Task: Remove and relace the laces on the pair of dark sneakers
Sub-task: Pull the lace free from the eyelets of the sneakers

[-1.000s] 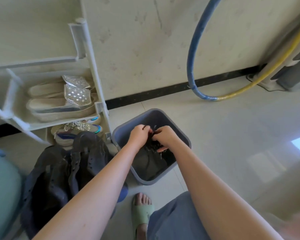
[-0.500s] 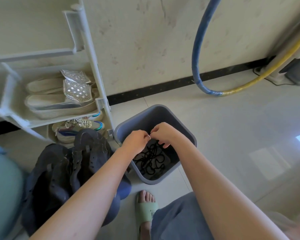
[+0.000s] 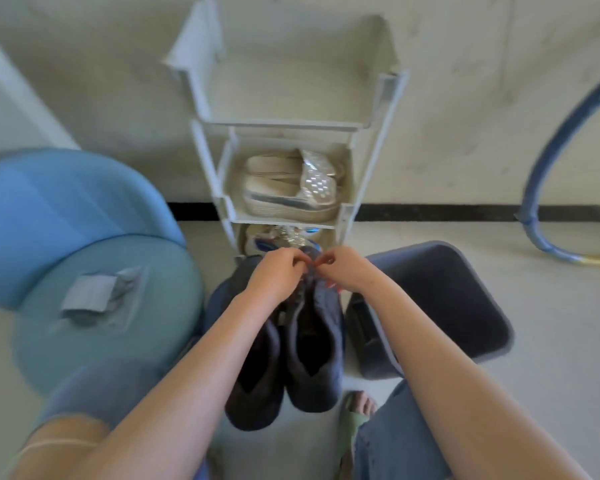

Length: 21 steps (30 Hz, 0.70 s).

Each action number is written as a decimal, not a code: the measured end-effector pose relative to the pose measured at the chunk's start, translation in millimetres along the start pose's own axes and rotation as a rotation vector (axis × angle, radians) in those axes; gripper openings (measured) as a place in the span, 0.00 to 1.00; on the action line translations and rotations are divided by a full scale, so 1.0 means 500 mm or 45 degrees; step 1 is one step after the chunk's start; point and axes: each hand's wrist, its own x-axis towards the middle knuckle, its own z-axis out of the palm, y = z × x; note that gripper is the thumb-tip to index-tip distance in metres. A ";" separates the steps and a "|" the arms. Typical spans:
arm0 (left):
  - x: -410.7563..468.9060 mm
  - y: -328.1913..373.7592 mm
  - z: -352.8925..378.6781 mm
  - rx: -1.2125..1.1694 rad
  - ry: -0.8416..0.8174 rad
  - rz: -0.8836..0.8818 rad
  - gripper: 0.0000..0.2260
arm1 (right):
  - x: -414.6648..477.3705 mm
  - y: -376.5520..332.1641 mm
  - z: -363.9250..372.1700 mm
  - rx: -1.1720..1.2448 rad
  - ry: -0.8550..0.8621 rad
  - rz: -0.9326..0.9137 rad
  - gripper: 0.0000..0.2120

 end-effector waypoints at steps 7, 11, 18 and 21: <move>-0.066 -0.197 -0.133 0.000 0.166 -0.358 0.08 | 0.030 -0.165 0.149 -0.149 -0.148 -0.273 0.11; -0.099 -0.309 -0.177 0.142 0.284 -0.564 0.13 | 0.049 -0.222 0.229 -0.124 -0.253 -0.261 0.11; -0.128 -0.443 -0.185 0.325 0.307 -0.667 0.16 | 0.084 -0.312 0.342 -0.204 -0.439 -0.286 0.12; -0.117 -0.460 -0.174 0.332 0.337 -0.668 0.15 | 0.101 -0.330 0.372 -0.225 -0.496 -0.270 0.12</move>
